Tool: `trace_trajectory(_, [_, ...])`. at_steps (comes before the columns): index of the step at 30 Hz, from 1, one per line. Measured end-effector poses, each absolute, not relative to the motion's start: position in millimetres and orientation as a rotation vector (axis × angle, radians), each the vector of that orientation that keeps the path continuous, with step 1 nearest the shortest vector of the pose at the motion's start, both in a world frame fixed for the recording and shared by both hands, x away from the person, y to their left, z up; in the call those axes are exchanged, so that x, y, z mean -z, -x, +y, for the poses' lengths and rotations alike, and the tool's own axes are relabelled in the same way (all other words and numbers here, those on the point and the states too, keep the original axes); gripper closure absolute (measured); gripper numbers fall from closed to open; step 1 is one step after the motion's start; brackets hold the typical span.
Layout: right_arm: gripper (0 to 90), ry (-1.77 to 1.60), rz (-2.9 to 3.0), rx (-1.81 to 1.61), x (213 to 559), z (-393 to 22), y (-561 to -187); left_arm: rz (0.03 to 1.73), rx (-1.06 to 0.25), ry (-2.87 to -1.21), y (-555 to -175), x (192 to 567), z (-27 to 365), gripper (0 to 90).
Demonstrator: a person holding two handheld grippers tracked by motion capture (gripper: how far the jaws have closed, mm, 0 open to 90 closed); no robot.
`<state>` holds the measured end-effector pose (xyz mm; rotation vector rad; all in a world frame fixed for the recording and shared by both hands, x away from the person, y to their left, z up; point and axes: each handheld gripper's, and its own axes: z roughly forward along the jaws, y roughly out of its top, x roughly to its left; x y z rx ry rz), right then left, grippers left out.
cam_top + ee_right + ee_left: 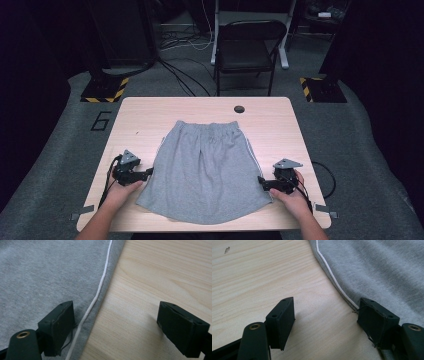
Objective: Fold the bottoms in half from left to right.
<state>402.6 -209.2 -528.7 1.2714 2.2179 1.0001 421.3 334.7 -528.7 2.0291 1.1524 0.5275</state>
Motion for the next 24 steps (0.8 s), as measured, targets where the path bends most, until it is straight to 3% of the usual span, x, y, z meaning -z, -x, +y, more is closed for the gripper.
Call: trace_trajectory(24, [13.8,-1.275,2.220,-0.988,528.0,-208.8,-400.3,1.197,-0.521,-2.033,-422.2,525.9,332.0,30.8])
